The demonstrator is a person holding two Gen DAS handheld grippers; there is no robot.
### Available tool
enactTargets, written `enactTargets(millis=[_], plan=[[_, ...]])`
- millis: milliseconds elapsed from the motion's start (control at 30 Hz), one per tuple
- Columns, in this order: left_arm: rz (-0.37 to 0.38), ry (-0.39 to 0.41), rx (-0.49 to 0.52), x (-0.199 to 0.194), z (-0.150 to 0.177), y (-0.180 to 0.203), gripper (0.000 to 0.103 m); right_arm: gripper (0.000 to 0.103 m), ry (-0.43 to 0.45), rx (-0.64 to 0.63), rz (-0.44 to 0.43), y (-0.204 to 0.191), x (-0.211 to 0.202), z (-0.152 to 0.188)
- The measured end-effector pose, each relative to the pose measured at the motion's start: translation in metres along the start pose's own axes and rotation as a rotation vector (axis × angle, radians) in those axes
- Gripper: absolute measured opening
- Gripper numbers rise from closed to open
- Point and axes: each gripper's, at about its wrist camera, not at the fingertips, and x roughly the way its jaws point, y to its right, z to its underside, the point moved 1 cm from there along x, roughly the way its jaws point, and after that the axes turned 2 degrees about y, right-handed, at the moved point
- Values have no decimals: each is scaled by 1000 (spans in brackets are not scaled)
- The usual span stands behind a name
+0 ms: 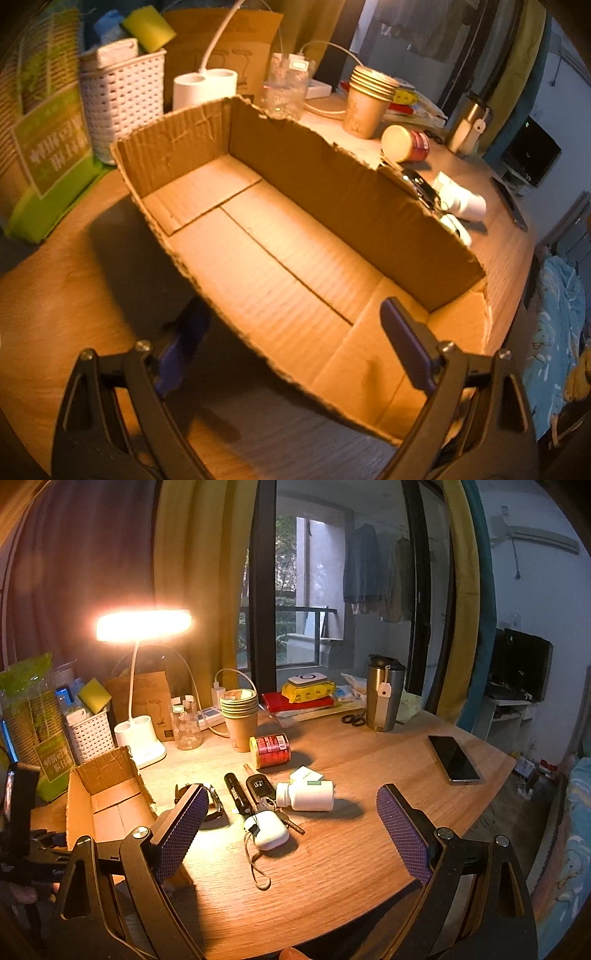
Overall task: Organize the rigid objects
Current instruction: 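Move the left tool to the cardboard box while the right tool approaches the pill bottle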
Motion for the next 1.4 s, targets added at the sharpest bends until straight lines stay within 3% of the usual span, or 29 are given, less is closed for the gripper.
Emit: enactTargets(millis=[33,100,167,333,567,800,900,1033,1067,1300,1400], plan=[[-1,-12,6,4,-2,1,77,94,0,2,0,1,0,0],[0,-17,10,8,-4,0,71,94,0,5,1,2,0,0],[-22,-10,45,12,-10,4,51,94,0,7,1,4,0,1],[-56,-32,108,33,-22,3,45,94,3,15,7,9,-1,1],[-79,-21,138,54,-45,4,24,94,-4,25,10,15,3,3],[-101,3,160,74,-71,8,23,94,-17,34,12,19,7,6],[-88,-14,161,70,-77,6,28,94,-41,45,3,21,16,11],[-44,19,160,46,-65,-2,59,94,-105,51,-8,17,41,22],[-24,26,167,42,-60,-3,63,94,-120,51,-11,16,46,24],[49,5,186,48,-50,-2,61,94,-180,40,-15,6,73,40],[69,12,181,52,-51,-1,47,94,-194,40,-14,5,78,44]])
